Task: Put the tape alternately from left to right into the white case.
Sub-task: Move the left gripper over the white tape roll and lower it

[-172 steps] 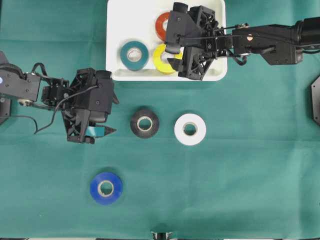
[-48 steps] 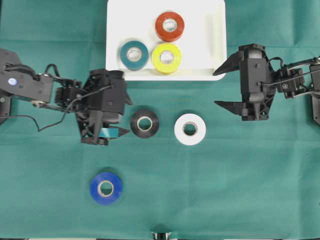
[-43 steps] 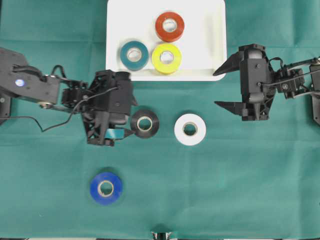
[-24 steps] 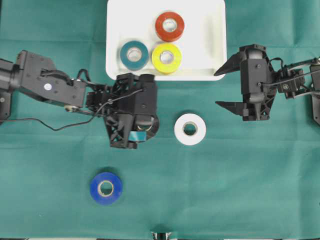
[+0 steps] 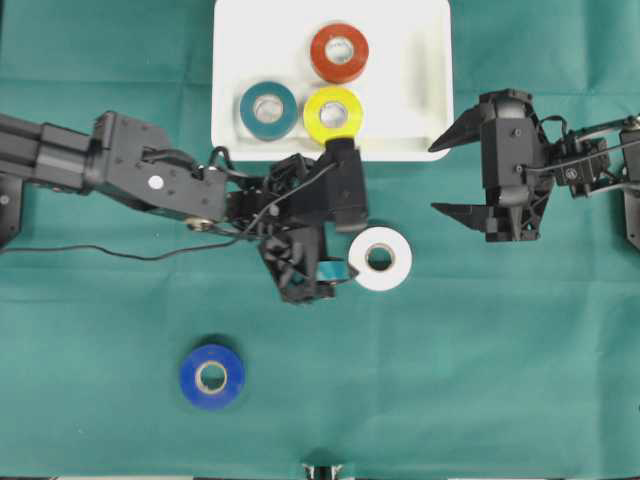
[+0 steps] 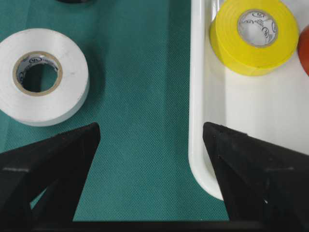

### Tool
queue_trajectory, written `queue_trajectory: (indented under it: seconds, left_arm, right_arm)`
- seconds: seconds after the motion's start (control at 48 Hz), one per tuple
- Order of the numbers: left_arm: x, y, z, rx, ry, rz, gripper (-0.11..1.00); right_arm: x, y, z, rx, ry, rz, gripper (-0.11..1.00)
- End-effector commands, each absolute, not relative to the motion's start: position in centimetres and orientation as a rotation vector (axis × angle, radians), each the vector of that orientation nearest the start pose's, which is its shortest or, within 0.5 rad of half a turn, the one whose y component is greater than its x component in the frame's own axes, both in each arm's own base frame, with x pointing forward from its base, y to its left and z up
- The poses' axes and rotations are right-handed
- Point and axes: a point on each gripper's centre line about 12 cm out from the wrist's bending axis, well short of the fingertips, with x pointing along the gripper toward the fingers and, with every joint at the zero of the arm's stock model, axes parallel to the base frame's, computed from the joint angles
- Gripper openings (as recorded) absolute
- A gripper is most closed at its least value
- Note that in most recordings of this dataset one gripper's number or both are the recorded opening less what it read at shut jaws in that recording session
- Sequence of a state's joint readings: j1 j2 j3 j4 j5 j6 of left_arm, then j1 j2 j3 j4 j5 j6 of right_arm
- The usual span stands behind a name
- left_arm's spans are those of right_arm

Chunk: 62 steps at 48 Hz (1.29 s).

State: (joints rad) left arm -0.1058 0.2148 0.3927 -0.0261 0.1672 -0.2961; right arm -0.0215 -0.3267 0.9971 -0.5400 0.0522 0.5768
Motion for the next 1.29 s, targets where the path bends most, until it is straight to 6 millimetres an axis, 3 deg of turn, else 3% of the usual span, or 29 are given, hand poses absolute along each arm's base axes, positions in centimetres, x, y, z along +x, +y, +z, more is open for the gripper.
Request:
queue_trajectory:
  seconds: [0.0, 0.291, 0.604, 1.27]
  left_arm:
    - [46.4, -4.8, 17.1, -0.333, 0.739, 0.041, 0.92]
    - [47.4, -3.9, 16.2, -0.467, 0.802, 0.13, 0.92]
    - [47.7, -3.0, 15.0, -0.476, 0.829, 0.157, 0.92]
    - [49.8, -3.2, 11.2, -0.462, 0.931, 0.183, 0.92]
  right_arm:
    - [28.6, -0.8, 17.2, 0.035, 0.688, -0.052, 0.75]
    - [28.6, -0.8, 17.3, 0.035, 0.684, -0.049, 0.75]
    - [28.4, -0.7, 17.0, 0.038, 0.686, -0.045, 0.75]
    - [28.2, -0.7, 16.7, 0.04, 0.691, -0.042, 0.75]
